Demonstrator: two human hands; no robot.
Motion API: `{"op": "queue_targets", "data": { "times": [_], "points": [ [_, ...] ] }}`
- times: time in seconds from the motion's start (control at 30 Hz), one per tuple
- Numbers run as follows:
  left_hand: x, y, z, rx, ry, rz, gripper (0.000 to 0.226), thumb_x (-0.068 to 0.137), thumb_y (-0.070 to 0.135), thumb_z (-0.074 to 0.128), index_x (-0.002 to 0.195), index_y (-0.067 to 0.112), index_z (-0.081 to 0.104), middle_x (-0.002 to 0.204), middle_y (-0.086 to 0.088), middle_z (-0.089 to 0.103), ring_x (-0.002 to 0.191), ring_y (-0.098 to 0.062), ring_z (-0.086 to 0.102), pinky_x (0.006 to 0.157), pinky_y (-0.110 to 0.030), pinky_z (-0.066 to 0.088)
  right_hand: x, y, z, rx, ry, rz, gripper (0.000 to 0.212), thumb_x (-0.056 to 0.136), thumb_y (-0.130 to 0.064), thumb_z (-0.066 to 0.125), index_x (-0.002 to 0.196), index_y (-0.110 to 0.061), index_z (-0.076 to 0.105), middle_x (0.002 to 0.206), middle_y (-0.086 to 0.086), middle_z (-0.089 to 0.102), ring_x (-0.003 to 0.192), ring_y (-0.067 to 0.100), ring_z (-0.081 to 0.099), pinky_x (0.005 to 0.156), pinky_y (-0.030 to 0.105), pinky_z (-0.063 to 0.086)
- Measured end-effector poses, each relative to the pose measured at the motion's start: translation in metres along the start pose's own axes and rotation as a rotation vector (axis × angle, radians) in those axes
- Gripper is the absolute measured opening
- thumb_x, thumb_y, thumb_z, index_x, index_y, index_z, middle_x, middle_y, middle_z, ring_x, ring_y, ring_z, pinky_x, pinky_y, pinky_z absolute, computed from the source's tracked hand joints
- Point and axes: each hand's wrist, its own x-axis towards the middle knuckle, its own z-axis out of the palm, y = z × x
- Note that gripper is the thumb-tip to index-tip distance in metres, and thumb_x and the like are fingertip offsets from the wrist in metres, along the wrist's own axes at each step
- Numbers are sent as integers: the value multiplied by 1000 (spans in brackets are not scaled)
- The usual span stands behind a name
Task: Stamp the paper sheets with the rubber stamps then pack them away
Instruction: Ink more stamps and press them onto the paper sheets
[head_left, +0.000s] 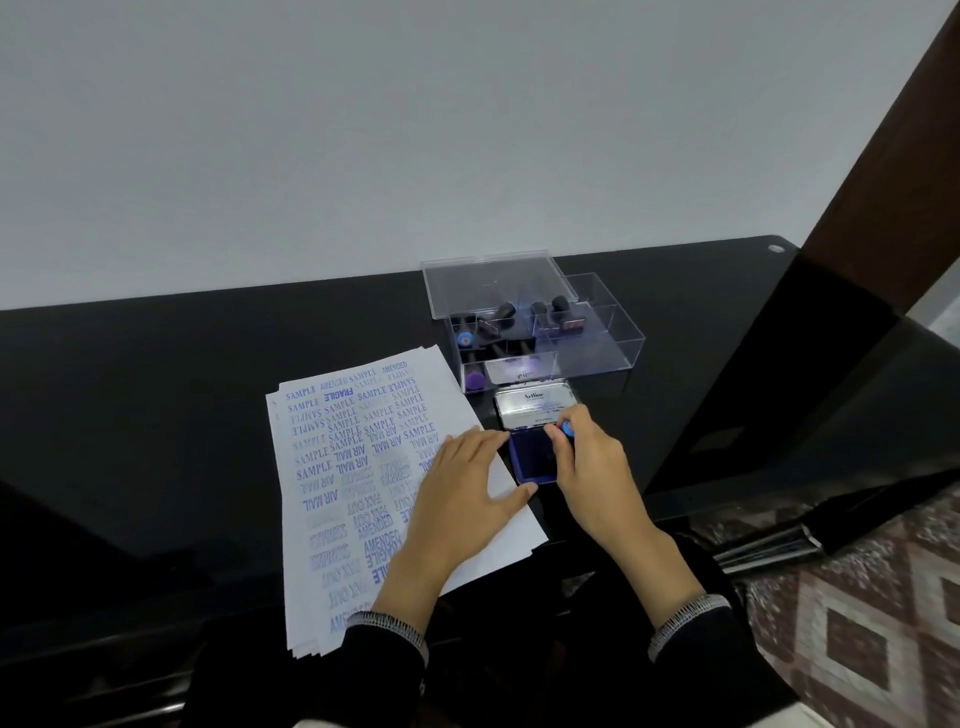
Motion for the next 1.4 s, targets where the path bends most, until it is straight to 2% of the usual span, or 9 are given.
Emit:
{"op": "queue_targets", "data": {
  "times": [0.2,0.3,0.57,0.73,0.83,0.97,1.13,1.27,1.4],
  "points": [
    [2,0,-6,-95,-77,-27,62,88,51,59,143,27,40,143,14,40,140,-4,23,118,-22,5,-2,1,8,-151,31,-51,15,99,-23,43,88,-13,40,74,0,50,59,20,51,44,20,32],
    [4,-1,-20,-268,-95,-109,45,92,35,60,136,28,50,136,15,46,131,-4,37,109,-21,25,-1,4,13,-244,44,-64,14,98,-21,45,89,-11,43,75,0,50,57,19,50,45,16,25],
    [-10,-44,-74,-222,246,-329,25,97,24,54,122,25,61,126,14,58,116,-1,48,97,-22,36,-2,4,16,-147,111,-47,10,97,-15,47,89,-9,45,74,1,51,56,20,51,46,15,30],
    [-27,-81,-95,-31,339,-442,22,98,24,50,117,25,62,125,11,57,121,-11,49,95,-35,42,-1,5,18,-140,122,-30,9,97,-15,47,91,-9,45,77,0,52,59,17,52,48,18,35],
    [-36,-100,-97,156,345,-473,30,97,24,50,123,14,60,134,-2,54,136,-24,37,112,-45,28,-1,5,15,-40,132,-8,7,98,-15,45,92,-12,42,77,-1,52,59,11,50,46,16,33],
    [-43,-109,-94,274,258,-626,69,92,55,45,143,8,40,155,-8,29,148,-26,3,119,-48,-1,-2,6,19,-111,128,-29,8,98,-16,45,91,-10,44,77,1,53,58,17,52,48,15,32],
    [-43,-107,-94,254,219,-653,103,75,81,42,148,8,29,158,-6,21,149,-24,-2,118,-48,-4,-2,5,19,-125,134,-41,9,97,-14,46,89,-12,42,76,2,52,58,17,51,45,15,31],
    [-43,-105,-94,258,197,-660,112,70,84,44,149,8,23,159,-6,19,149,-23,1,119,-50,-3,-2,4,16,-42,147,-24,10,97,-13,46,90,-16,40,77,-2,51,59,9,48,47,15,37],
    [-43,-105,-94,256,188,-665,113,69,85,41,150,8,21,159,-5,19,149,-23,2,119,-50,-3,-2,3,20,-199,101,-41,10,98,-17,44,91,-9,44,80,0,50,61,20,51,50,24,35]
  ]
}}
